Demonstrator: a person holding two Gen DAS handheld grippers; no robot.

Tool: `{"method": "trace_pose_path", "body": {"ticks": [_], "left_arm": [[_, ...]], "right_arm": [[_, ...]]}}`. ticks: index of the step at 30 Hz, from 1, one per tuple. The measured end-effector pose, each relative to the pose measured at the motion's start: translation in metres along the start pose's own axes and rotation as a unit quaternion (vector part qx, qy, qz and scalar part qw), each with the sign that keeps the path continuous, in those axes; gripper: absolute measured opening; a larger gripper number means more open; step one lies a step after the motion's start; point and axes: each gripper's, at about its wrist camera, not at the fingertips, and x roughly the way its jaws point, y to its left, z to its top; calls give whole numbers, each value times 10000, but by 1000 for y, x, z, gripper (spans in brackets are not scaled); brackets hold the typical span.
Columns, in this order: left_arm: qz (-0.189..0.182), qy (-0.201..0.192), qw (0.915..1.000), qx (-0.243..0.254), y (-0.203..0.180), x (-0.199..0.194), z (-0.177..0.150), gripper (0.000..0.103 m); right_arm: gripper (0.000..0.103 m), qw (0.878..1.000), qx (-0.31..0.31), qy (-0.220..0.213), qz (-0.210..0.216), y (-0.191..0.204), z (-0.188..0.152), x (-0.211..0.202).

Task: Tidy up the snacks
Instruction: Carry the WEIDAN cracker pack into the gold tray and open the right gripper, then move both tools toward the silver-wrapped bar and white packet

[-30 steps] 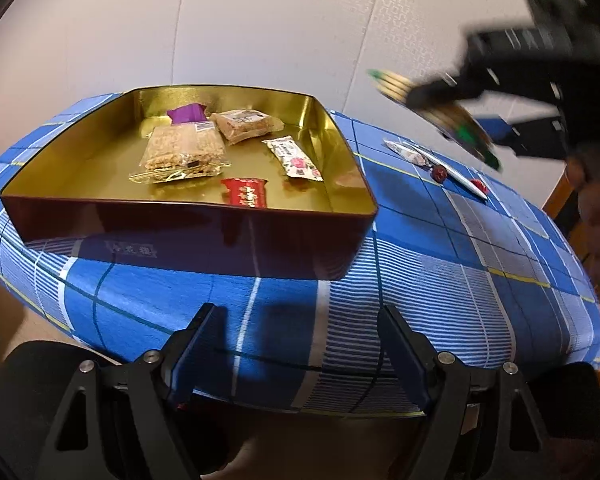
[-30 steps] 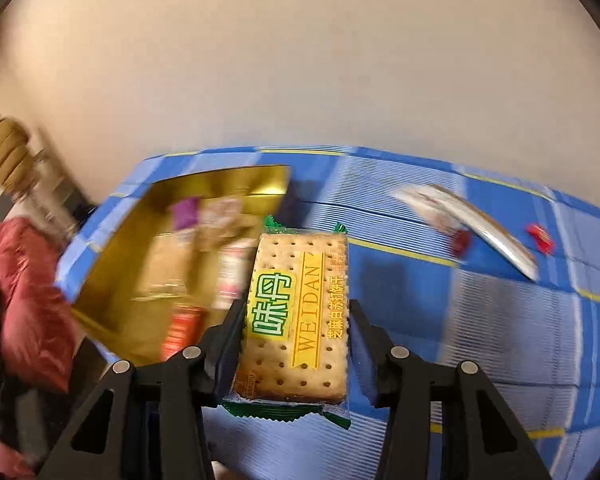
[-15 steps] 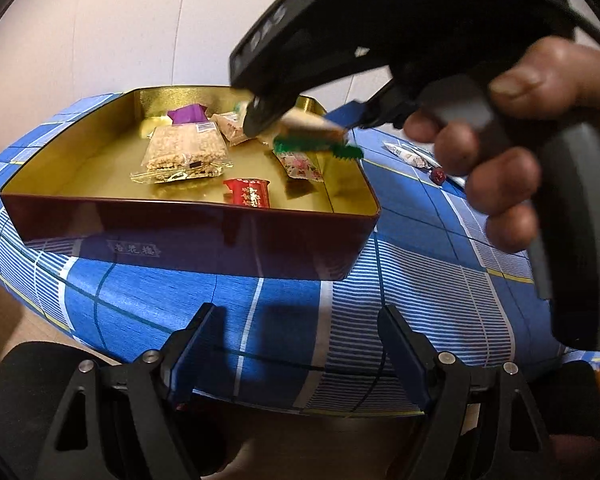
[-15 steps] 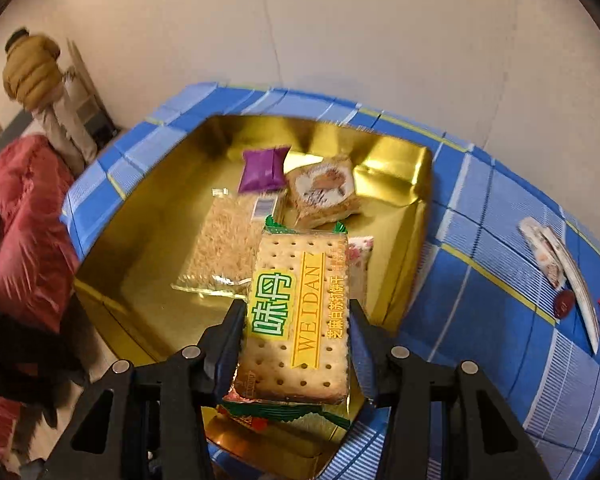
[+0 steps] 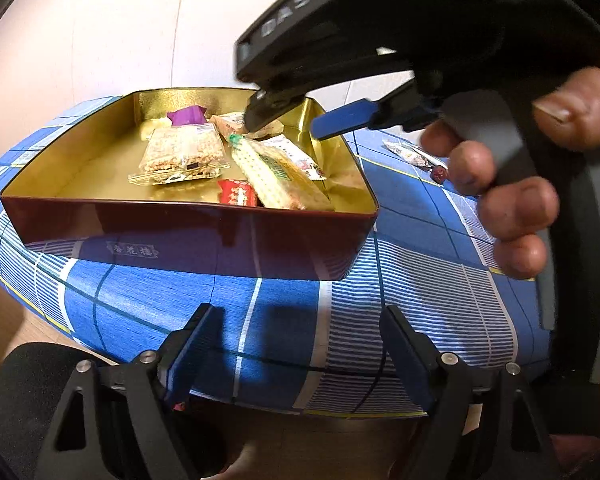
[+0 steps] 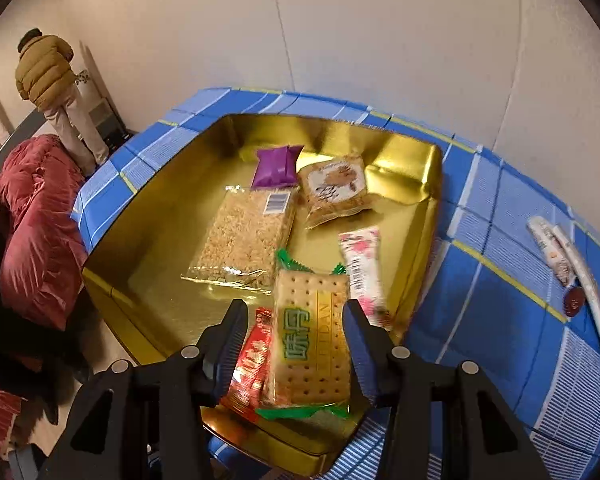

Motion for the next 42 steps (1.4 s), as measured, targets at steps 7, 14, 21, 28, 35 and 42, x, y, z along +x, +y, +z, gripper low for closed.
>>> {"method": "trace_pose_path", "body": {"ticks": [7, 14, 21, 28, 35, 42], "left_arm": [[36, -11, 10000, 25, -3, -1, -2, 83], [99, -20, 9999, 81, -7, -2, -3, 84], [166, -23, 9998, 132, -8, -2, -5, 85], [221, -14, 9996, 199, -11, -1, -6, 86], [149, 107, 9997, 170, -10, 0, -3, 84], [-230, 43, 9990, 379, -31, -17, 1, 76]], "right_arm": [[50, 9991, 215, -358, -27, -18, -13, -25], [50, 9961, 532, -682, -170, -46, -38, -53], [50, 9922, 966, -548, -565, -84, -69, -61], [50, 9820, 1477, -496, -1073, -126, -103, -67], [50, 9641, 1996, -545, -1664, -168, -129, -78], [50, 9432, 2485, -629, -2113, -209, -159, -92]]}}
